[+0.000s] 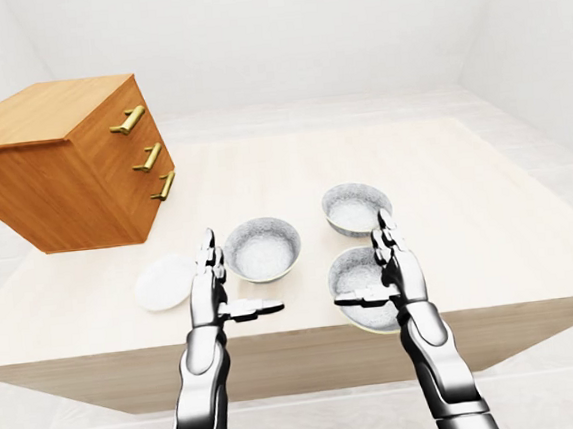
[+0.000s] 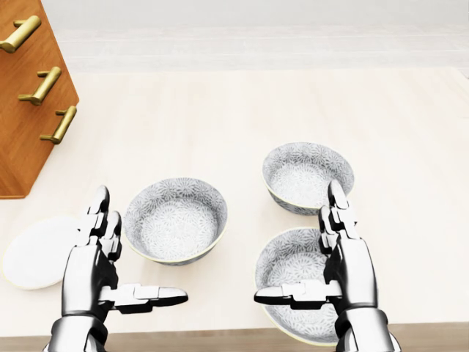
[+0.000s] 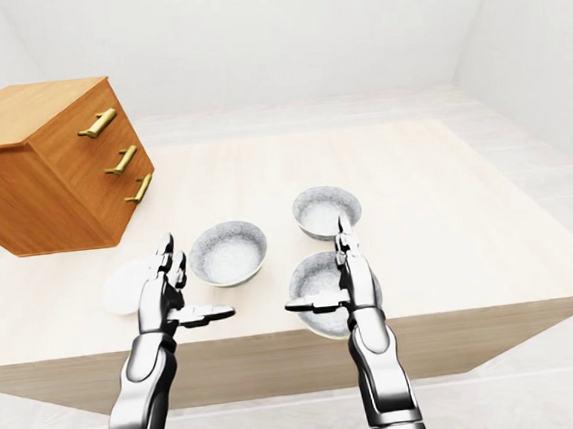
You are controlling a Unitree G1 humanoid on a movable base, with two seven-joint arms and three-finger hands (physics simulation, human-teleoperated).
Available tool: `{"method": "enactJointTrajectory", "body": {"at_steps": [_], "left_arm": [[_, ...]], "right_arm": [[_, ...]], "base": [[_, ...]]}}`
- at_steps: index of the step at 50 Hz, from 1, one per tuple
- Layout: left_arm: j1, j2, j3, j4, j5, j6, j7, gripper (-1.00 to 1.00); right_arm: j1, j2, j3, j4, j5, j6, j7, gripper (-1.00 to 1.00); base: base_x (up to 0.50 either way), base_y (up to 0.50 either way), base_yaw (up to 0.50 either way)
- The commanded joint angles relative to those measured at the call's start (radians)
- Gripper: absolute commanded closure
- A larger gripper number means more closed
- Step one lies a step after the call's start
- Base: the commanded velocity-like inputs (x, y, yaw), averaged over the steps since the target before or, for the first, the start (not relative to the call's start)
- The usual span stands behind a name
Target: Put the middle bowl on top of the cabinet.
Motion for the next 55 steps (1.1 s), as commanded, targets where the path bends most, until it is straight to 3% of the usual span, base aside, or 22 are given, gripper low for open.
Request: {"method": "enactJointTrajectory", "body": {"at_steps": [1, 7, 17, 20, 22, 27, 29, 30, 31, 33, 39, 48, 55], "left_arm": [[-0.011, 0.035, 0.016, 0.043, 0.020, -0.026, -0.028, -1.00], [-0.002, 0.038, 0.006, 0.036, 0.021, -0.029, -0.020, -1.00], [0.004, 0.040, 0.000, 0.014, 0.017, -0.017, -0.019, -1.00], [-0.006, 0.041, 0.002, 0.036, 0.022, -0.032, -0.013, -1.00], [-0.012, 0.043, 0.005, 0.042, 0.018, -0.027, -0.014, -1.00], [0.015, 0.046, 0.009, -0.035, 0.009, 0.006, -0.018, -1.00], [0.022, 0.051, 0.020, -0.089, -0.001, 0.036, -0.020, -1.00], [0.024, 0.055, 0.029, -0.125, -0.012, 0.063, -0.023, -1.00], [0.025, 0.060, 0.038, -0.173, -0.017, 0.065, -0.020, -1.00], [0.029, 0.063, 0.043, -0.200, -0.019, 0.065, -0.022, -1.00], [0.065, 0.064, 0.063, -0.262, -0.020, 0.065, -0.034, -1.00], [0.089, 0.055, 0.062, -0.269, -0.001, 0.065, -0.046, -1.00], [0.086, 0.055, 0.069, -0.275, -0.012, 0.065, -0.063, -1.00]], "right_arm": [[-0.001, -0.051, -0.023, 0.037, 0.006, -0.022, 0.029, -1.00], [-0.005, -0.042, -0.035, 0.067, -0.004, -0.040, 0.042, -1.00], [-0.009, -0.038, -0.045, 0.067, -0.004, -0.036, 0.052, -1.00], [-0.020, -0.039, -0.050, 0.081, -0.002, -0.038, 0.054, -1.00], [-0.020, -0.039, -0.051, 0.080, -0.001, -0.037, 0.055, -1.00], [0.002, -0.039, -0.049, 0.011, 0.002, -0.010, 0.059, -1.00], [0.017, -0.040, -0.045, -0.046, -0.006, 0.010, 0.056, -1.00], [0.023, -0.040, -0.045, -0.088, -0.003, 0.040, 0.058, -1.00], [0.027, -0.041, -0.043, -0.139, -0.007, 0.071, 0.054, -1.00], [0.028, -0.040, -0.043, -0.172, -0.013, 0.076, 0.048, -1.00], [0.042, -0.036, -0.044, -0.269, -0.006, 0.076, 0.058, -1.00], [0.047, -0.030, -0.037, -0.237, -0.034, 0.076, 0.049, -1.00], [0.051, -0.028, -0.037, -0.244, -0.033, 0.076, 0.054, -1.00]], "base": [[0.00, 0.00, 0.00], [0.00, 0.00, 0.00], [0.00, 0.00, 0.00], [0.00, 0.00, 0.00], [0.00, 0.00, 0.00], [0.00, 0.00, 0.00], [0.00, 0.00, 0.00], [0.00, 0.00, 0.00], [0.00, 0.00, 0.00], [0.00, 0.00, 0.00], [0.00, 0.00, 0.00], [0.00, 0.00, 0.00], [0.00, 0.42, 0.00]]}}
